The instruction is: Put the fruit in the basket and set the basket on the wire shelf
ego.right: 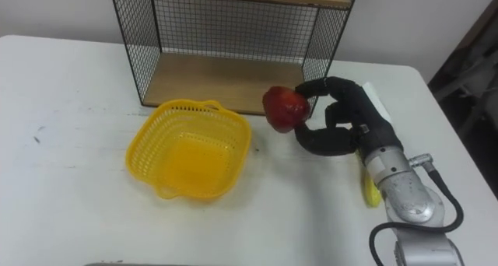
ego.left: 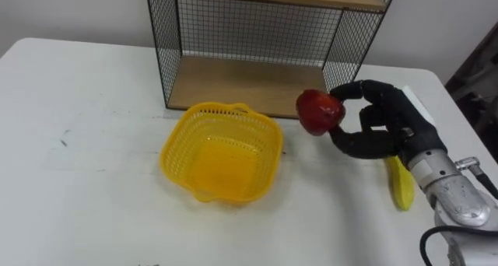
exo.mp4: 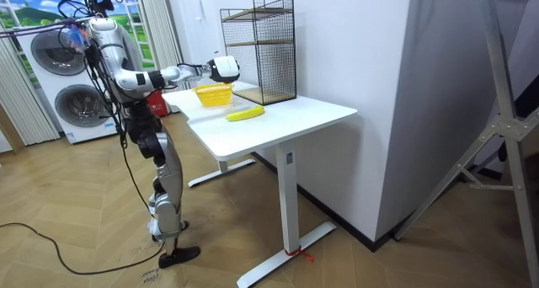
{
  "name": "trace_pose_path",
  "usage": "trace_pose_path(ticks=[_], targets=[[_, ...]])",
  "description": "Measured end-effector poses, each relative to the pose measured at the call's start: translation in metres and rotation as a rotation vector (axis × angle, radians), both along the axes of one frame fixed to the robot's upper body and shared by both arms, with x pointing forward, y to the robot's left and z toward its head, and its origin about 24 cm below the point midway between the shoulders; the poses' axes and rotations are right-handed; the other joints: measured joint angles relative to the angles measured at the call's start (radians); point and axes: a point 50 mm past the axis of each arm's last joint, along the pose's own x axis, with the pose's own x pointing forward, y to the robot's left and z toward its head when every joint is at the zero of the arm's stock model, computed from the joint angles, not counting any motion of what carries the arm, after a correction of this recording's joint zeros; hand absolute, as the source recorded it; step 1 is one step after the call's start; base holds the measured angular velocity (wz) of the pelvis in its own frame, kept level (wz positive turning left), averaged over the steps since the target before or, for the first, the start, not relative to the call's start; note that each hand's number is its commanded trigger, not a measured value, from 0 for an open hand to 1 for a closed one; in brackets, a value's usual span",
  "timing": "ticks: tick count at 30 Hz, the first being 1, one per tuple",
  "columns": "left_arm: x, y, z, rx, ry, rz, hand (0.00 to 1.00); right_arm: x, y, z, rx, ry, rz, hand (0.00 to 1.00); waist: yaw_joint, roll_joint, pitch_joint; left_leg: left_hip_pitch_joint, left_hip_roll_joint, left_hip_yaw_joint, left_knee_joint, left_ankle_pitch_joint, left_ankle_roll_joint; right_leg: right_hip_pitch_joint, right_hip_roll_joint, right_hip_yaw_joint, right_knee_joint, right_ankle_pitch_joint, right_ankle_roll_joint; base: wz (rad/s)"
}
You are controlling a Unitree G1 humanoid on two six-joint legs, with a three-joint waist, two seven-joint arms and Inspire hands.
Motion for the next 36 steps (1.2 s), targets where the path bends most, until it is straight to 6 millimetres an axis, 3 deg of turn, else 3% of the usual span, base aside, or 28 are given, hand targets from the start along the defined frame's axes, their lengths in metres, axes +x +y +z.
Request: trace_pose_path(ticks=[6,12,19,22,36], targets=[[-0.001,-0.001,0.000,-0.003,0.004,-0.007,0.00,0.000,0.001,0.004,-0.008,-0.016,0.007,1.00,0.001,-0.001,-0.0007,-0.002,0.000,0.000,-0.001,0.000,0.000,-0.003,0.000,0.001,0.002,0.000,0.000,0.00],[0.001,-0.001,0.000,-0.007,-0.002,-0.008,0.00,0.000,0.011,0.023,-0.066,-0.086,0.064,1.00,0.004,-0.004,-0.0040,0.002,0.001,0.009,0.003,0.000,0.000,-0.007,0.002,0.014,0.005,0.000,0.000,-0.04],[0.003,0.001,0.000,0.000,-0.007,-0.007,0.00,-0.002,0.029,0.025,-0.065,-0.083,0.153,1.00,0.008,-0.027,0.0039,0.007,0.004,0.016,-0.007,0.000,0.000,-0.011,0.004,0.023,0.015,0.000,0.000,-0.04],[0.006,0.001,0.000,-0.001,-0.012,-0.012,0.00,-0.003,0.038,0.032,-0.065,-0.109,0.201,1.00,0.026,-0.034,0.0008,0.004,0.006,0.018,-0.005,0.000,0.000,-0.017,0.006,0.034,0.017,0.000,-0.001,-0.07],[0.015,-0.005,-0.001,-0.014,-0.026,-0.048,0.00,-0.005,0.050,0.027,-0.062,-0.045,0.299,1.00,0.057,-0.005,-0.0044,-0.007,0.005,0.019,-0.006,0.000,0.000,-0.026,0.007,0.031,0.016,0.001,0.000,0.00]])
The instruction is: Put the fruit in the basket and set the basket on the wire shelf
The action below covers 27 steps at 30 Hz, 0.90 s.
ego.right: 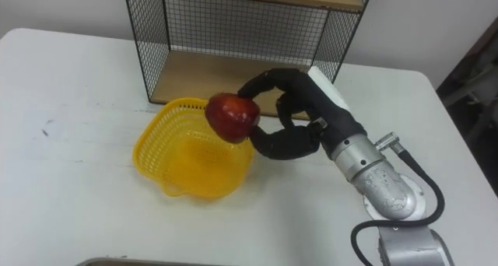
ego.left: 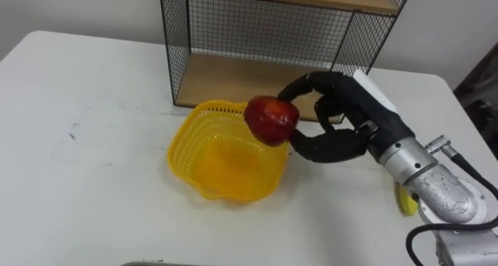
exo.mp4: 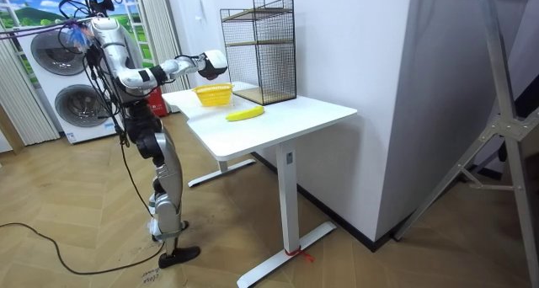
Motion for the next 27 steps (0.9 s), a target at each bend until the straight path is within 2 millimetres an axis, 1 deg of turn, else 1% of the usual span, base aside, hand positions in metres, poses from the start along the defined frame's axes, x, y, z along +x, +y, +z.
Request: trace_pose_path(ticks=[1,2,27], targets=[[0.0000,-0.0001,0.0000,0.000,0.000,0.000,0.00,-0.0001,0.0002,-0.0001,-0.001,0.003,0.005,0.75,0.000,-0.001,-0.0003,-0.001,0.000,0.000,0.000,0.000,0.000,-0.001,0.000,0.000,0.000,0.000,0.000,0.00],[-0.0001,0.0001,0.0000,0.000,0.000,0.000,0.00,-0.0002,0.0008,-0.0004,-0.001,0.005,0.009,0.00,0.000,-0.001,-0.0007,-0.003,0.000,-0.002,0.001,0.000,0.000,-0.001,0.000,-0.002,0.000,0.000,0.000,0.03],[0.0030,-0.0009,-0.0002,-0.002,-0.004,-0.012,0.00,-0.0008,0.0028,-0.0014,-0.003,0.016,0.031,0.00,-0.002,-0.003,-0.0008,-0.012,-0.001,-0.009,0.003,0.000,0.000,-0.005,-0.002,-0.011,-0.001,0.000,0.000,0.01]])
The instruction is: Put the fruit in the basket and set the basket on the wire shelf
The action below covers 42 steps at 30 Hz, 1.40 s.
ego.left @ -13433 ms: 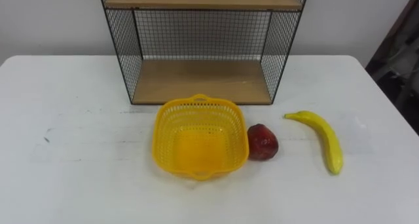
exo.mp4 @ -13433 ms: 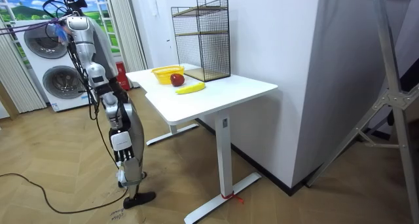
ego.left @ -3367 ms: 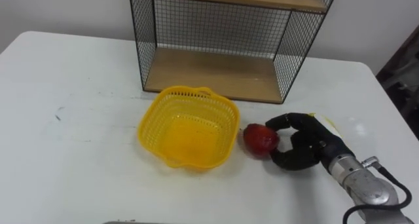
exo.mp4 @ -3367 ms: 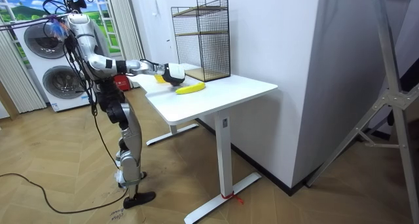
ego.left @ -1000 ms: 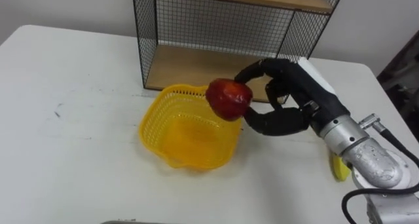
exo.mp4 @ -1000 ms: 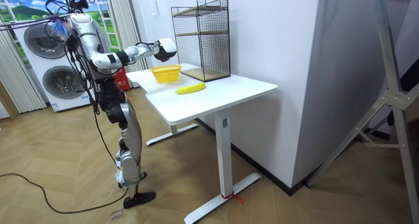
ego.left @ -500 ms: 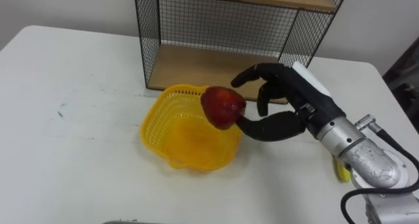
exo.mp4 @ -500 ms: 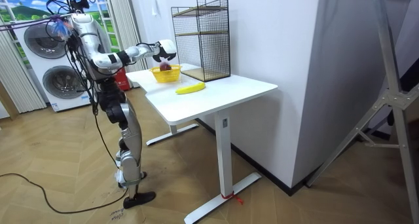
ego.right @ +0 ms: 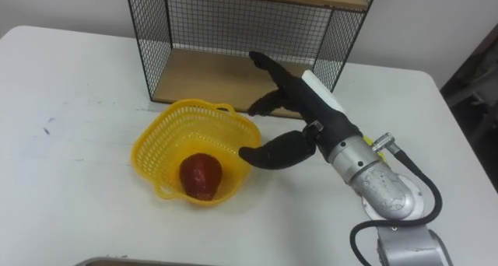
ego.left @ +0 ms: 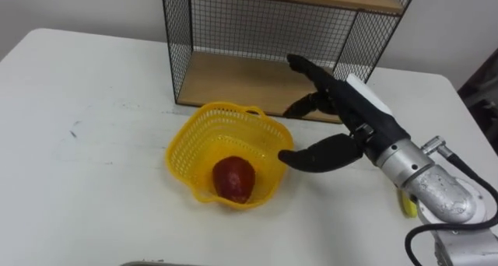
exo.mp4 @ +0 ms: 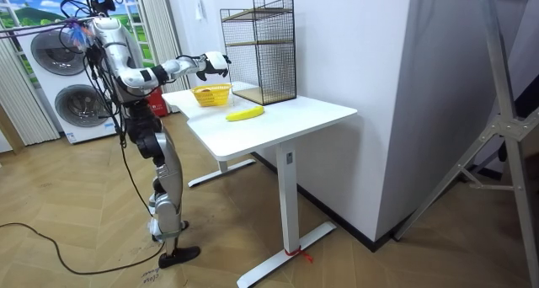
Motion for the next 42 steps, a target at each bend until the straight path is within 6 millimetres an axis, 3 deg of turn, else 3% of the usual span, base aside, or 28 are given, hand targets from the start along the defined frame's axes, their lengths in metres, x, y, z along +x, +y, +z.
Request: trace_pose_path(ticks=[15,21,27,30,35,42], targets=[[-0.004,0.000,0.000,0.000,0.010,-0.001,0.00,0.002,-0.008,0.005,0.066,-0.037,-0.080,0.00,-0.017,-0.011,0.0015,0.003,-0.001,-0.004,0.006,0.000,0.000,0.008,-0.001,-0.002,-0.001,0.000,0.000,0.01],[-0.016,-0.002,0.000,-0.004,0.036,0.010,0.00,0.003,-0.032,0.015,0.128,-0.104,-0.238,0.00,-0.058,0.002,0.0098,0.018,0.000,0.000,0.001,0.000,0.000,0.020,-0.001,-0.002,-0.003,0.000,0.000,0.00],[-0.021,-0.002,0.000,-0.002,0.041,0.051,0.00,0.001,-0.054,0.022,0.147,-0.173,-0.402,0.00,-0.083,0.005,0.0061,0.018,0.001,0.014,-0.001,0.000,0.000,0.012,0.000,0.009,-0.001,0.000,0.000,-0.07],[-0.021,0.001,0.000,0.006,0.031,0.100,0.00,-0.001,-0.068,0.023,0.116,-0.204,-0.498,0.00,-0.089,0.005,-0.0002,0.018,0.001,0.016,0.004,0.000,0.000,0.010,0.000,0.012,0.000,0.000,0.000,-0.03],[-0.025,0.004,0.001,0.017,0.039,0.140,0.00,-0.004,-0.089,0.017,0.094,-0.226,-0.668,0.00,-0.105,0.008,-0.0013,0.021,0.002,0.019,0.006,0.000,0.000,0.013,0.001,0.015,0.000,0.000,0.000,0.00],[-0.028,0.005,0.001,0.035,0.045,0.151,0.00,-0.005,-0.103,0.000,0.102,-0.196,-0.809,0.00,-0.108,0.009,-0.0013,0.033,0.007,0.037,-0.009,0.000,-0.001,0.015,0.004,0.026,0.003,0.001,-0.001,-0.06]])
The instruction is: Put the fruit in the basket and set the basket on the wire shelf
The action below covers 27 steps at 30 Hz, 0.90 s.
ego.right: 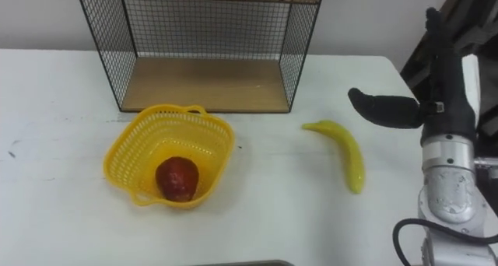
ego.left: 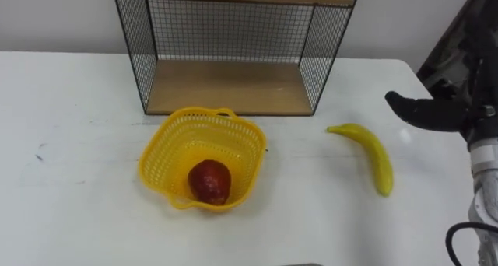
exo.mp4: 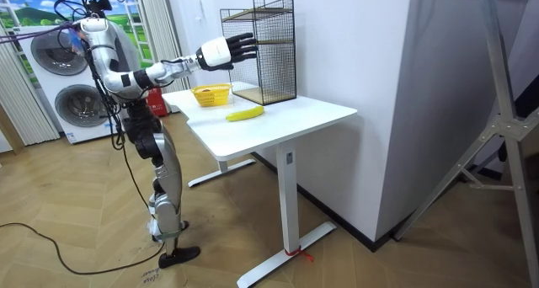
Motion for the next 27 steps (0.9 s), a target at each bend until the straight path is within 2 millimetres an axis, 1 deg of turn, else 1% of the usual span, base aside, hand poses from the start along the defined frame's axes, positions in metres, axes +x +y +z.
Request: trace_pose_path(ticks=[1,2,3,4,6,9,12,15,19,20,21,22,25,27], targets=[[0.000,0.000,0.000,0.000,0.001,0.000,0.00,0.000,-0.002,-0.002,0.006,0.004,-0.019,0.00,0.000,0.001,0.0008,0.000,0.000,0.000,-0.001,0.000,0.000,0.000,0.000,0.001,-0.001,0.000,0.000,0.00],[-0.001,0.000,0.000,0.000,0.005,0.002,0.00,-0.001,-0.003,-0.003,0.012,0.002,-0.032,0.00,0.000,-0.002,-0.0011,0.001,0.000,0.000,-0.002,0.000,0.000,0.000,0.000,0.000,-0.001,0.000,0.000,0.00],[-0.001,0.000,0.000,0.000,0.006,0.002,0.00,-0.001,-0.004,-0.003,0.013,0.000,-0.036,0.00,0.000,0.002,0.0008,0.001,0.000,0.000,-0.002,0.000,0.000,0.000,0.000,0.000,-0.002,0.000,0.000,0.00],[-0.001,0.000,0.000,0.001,0.009,0.003,0.00,-0.001,-0.004,-0.003,0.013,-0.003,-0.044,0.00,0.000,-0.001,-0.0005,0.001,0.000,0.000,-0.002,0.000,0.000,0.000,0.000,0.000,-0.002,0.000,0.000,0.00],[-0.001,0.000,0.000,0.001,0.011,0.003,0.00,-0.001,-0.005,-0.004,0.014,-0.003,-0.056,0.00,0.002,0.000,0.0001,0.001,-0.001,0.000,-0.003,0.000,0.000,0.000,0.000,0.000,-0.003,0.000,0.000,0.00],[-0.003,0.000,0.000,0.002,0.017,0.000,0.00,-0.002,-0.008,-0.010,0.025,0.021,-0.074,0.00,0.005,-0.002,0.0010,0.002,-0.001,0.000,-0.006,0.000,0.000,0.000,0.000,-0.001,-0.003,0.000,0.000,0.00],[-0.007,0.000,0.001,0.008,0.024,0.001,0.00,-0.001,-0.010,-0.014,0.031,0.042,-0.082,0.00,0.006,-0.006,0.0001,0.002,0.000,-0.001,-0.008,0.000,0.000,-0.002,0.000,-0.002,-0.003,0.000,0.000,0.00],[-0.007,0.001,0.002,0.011,0.025,0.002,0.00,-0.001,-0.011,-0.020,0.035,0.068,-0.088,0.00,0.013,-0.009,0.0014,0.003,0.000,-0.001,-0.005,0.000,0.000,-0.002,0.000,-0.002,-0.003,0.000,0.000,0.00],[-0.006,0.001,0.002,0.013,0.020,-0.002,0.00,0.000,-0.016,-0.033,0.049,0.132,-0.107,0.00,0.025,-0.020,0.0022,0.003,-0.001,-0.006,-0.001,0.000,0.000,-0.002,0.000,0.000,-0.003,0.000,0.000,0.00],[-0.005,0.001,0.002,0.013,0.022,-0.008,0.00,0.001,-0.017,-0.036,0.044,0.151,-0.109,0.00,0.027,-0.029,0.0039,0.002,-0.002,-0.007,-0.001,0.001,0.000,-0.003,-0.001,0.000,-0.002,0.000,0.000,0.00],[-0.005,0.001,0.002,0.013,0.023,-0.007,0.00,0.002,-0.017,-0.037,0.037,0.160,-0.108,0.00,0.029,-0.034,0.0057,0.001,-0.002,-0.009,0.000,0.001,0.000,-0.004,-0.001,0.000,-0.003,-0.001,0.000,0.00],[-0.005,0.002,0.002,0.014,0.026,-0.007,0.00,0.003,-0.017,-0.037,0.026,0.173,-0.100,0.00,0.030,-0.036,0.0047,-0.001,-0.003,-0.011,0.000,0.001,0.000,-0.006,-0.001,-0.001,-0.003,-0.001,0.000,0.00],[-0.007,0.003,0.003,0.014,0.035,0.006,0.00,0.006,-0.015,-0.036,-0.001,0.193,-0.075,0.00,0.036,-0.046,0.0053,-0.002,-0.003,-0.011,0.000,0.001,-0.001,-0.007,-0.001,0.000,-0.003,-0.001,0.000,0.00],[-0.007,0.003,0.003,0.014,0.037,0.007,0.00,0.007,-0.014,-0.035,0.000,0.198,-0.058,0.00,0.050,-0.049,0.0041,0.000,-0.003,-0.010,-0.001,0.001,-0.001,-0.006,-0.001,0.000,-0.003,-0.001,0.000,0.00]])
